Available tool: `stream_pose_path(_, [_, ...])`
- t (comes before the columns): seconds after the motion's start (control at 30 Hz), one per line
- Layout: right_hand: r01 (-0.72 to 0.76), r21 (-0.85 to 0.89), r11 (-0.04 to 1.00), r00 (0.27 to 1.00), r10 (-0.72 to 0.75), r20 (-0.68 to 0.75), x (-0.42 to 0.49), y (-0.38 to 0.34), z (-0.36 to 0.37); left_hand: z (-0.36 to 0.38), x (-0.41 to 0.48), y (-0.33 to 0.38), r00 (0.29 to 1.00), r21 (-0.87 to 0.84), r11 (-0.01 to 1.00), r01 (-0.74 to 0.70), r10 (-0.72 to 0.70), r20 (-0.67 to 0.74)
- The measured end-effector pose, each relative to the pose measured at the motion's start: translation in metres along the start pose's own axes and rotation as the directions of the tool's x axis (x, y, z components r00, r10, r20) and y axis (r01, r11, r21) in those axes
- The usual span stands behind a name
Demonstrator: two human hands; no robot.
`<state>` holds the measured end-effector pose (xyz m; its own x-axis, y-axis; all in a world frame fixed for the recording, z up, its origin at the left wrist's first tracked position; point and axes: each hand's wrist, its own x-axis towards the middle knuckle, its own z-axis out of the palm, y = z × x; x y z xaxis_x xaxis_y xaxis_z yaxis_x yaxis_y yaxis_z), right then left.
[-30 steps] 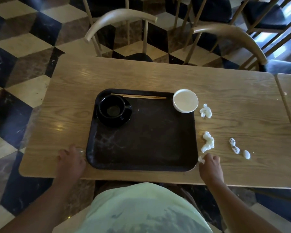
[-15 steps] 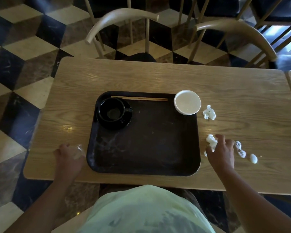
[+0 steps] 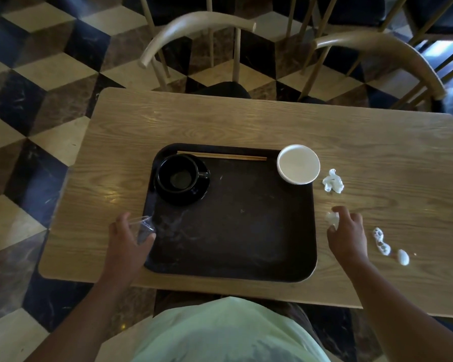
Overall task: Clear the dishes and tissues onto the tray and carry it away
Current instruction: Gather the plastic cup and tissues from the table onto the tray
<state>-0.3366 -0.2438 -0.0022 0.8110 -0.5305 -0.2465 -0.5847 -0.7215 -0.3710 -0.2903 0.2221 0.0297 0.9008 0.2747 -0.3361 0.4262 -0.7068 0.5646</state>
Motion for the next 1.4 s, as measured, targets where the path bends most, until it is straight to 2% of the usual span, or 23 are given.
stream_pose_path(0.2, [0.099,-0.011,0.995,0.990,-0.099,-0.101,0.051,-0.020,-0.019,0.009,-0.001,0.006,1.000,-0.031,0.999,-0.008,0.009,0.023])
stream_pose_path(0.27, [0.096,-0.036,0.995,0.992,-0.098,-0.073,0.065,-0.028,-0.019,0.012,-0.002,0.008,1.000,-0.031,0.999,-0.017,0.018,0.015])
stream_pose_path(0.47, [0.122,-0.155,0.980,0.985,-0.100,0.141,0.080,-0.027,-0.001,0.017,-0.004,0.011,0.999,-0.039,0.999,-0.026,0.027,0.019])
stream_pose_path(0.7, [0.082,-0.066,0.994,0.993,-0.076,0.090,0.077,-0.024,0.002,0.026,-0.010,0.019,0.998,-0.051,0.998,-0.032,0.034,0.049])
stream_pose_path(0.8, [0.041,0.002,0.999,0.998,-0.041,0.051,0.065,-0.027,-0.001,0.030,-0.009,0.018,0.997,-0.012,0.999,-0.052,0.053,0.065])
stream_pose_path(1.0, [0.069,0.107,0.992,0.998,-0.068,-0.011,0.012,-0.046,0.002,0.034,-0.001,0.013,0.988,0.095,0.988,-0.120,0.109,0.113])
stream_pose_path(1.13, [0.214,0.093,0.972,0.975,-0.218,0.043,-0.014,-0.056,0.024,0.039,0.004,0.015,0.977,0.176,0.966,-0.189,0.168,0.131])
stream_pose_path(1.4, [0.168,-0.031,0.985,0.975,-0.162,0.153,-0.026,-0.062,0.047,0.045,0.006,0.002,0.970,0.408,0.880,-0.242,0.223,0.095])
